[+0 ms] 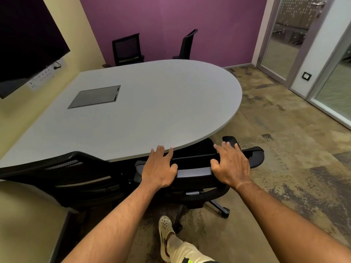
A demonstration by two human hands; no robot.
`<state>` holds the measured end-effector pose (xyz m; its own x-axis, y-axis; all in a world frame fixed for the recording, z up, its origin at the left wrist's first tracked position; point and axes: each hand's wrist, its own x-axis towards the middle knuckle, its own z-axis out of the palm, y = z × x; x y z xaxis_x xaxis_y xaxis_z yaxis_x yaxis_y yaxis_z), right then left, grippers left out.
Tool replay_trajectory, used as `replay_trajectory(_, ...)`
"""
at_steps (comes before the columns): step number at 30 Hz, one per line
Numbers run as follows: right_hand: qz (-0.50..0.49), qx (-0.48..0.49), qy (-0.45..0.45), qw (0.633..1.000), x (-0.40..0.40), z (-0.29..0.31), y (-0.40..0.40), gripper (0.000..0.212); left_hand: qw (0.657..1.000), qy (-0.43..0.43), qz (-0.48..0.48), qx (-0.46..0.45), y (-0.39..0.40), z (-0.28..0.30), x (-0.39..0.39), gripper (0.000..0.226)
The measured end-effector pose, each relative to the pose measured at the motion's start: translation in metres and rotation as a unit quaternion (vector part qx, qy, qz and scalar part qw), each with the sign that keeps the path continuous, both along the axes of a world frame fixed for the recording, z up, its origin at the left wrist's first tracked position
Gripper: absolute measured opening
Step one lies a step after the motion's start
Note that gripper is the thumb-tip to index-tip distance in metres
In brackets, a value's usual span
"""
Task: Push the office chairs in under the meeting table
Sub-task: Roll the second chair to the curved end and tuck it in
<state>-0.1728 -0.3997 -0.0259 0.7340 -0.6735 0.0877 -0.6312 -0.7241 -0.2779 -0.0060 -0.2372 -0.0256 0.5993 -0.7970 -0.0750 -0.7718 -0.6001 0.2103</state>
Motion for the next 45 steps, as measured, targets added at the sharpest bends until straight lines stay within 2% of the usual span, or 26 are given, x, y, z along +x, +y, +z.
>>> replay_trajectory(17, -0.001, -0.021, -0.035, 0.999, 0.008, -0.001, 0.003, 0.068, 0.999, 0.034, 0.004, 0.018, 0.002, 0.009, 0.004, 0.061)
replay_trajectory(45, 0.005, -0.033, -0.038, 0.999, 0.021, -0.009, -0.026, 0.068, 0.999, 0.026, 0.016, 0.029, -0.025, 0.002, 0.015, 0.059)
